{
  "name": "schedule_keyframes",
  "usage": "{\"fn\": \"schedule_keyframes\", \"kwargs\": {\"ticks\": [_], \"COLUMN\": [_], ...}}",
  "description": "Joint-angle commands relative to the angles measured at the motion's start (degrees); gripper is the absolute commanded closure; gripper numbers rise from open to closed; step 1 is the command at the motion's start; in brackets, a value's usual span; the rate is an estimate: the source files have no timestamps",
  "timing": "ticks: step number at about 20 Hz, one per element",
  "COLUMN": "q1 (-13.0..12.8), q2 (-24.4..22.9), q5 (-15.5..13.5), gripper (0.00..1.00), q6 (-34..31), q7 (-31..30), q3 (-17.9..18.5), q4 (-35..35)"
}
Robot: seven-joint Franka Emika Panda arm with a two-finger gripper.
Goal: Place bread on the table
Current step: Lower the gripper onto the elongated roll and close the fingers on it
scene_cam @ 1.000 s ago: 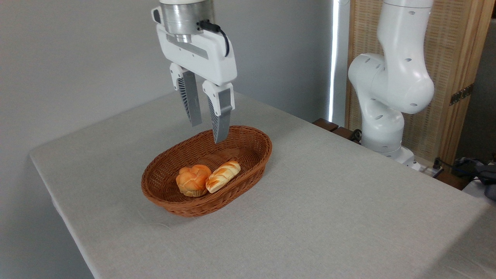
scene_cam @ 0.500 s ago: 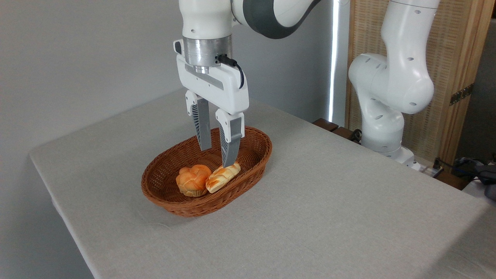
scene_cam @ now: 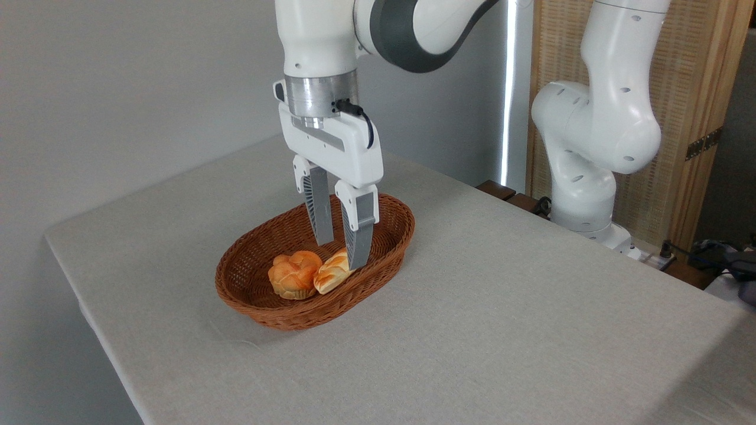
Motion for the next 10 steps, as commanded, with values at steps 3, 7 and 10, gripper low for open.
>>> {"fn": "schedule_keyframes", "kwargs": {"ticks": [3, 7, 10], "q1": [-1.8, -2.6, -2.7], "q2": [-0.3, -0.1, 0.2], "q5": [1.4, 1.5, 1.5], "gripper": [0.00, 0.00, 0.00], "q6": [3.0, 5.0, 5.8], "q7": [0.4, 0.4, 0.4], "q3": [0.7, 0.6, 0.6], "q4": [-2.5, -4.3, -4.8]}}
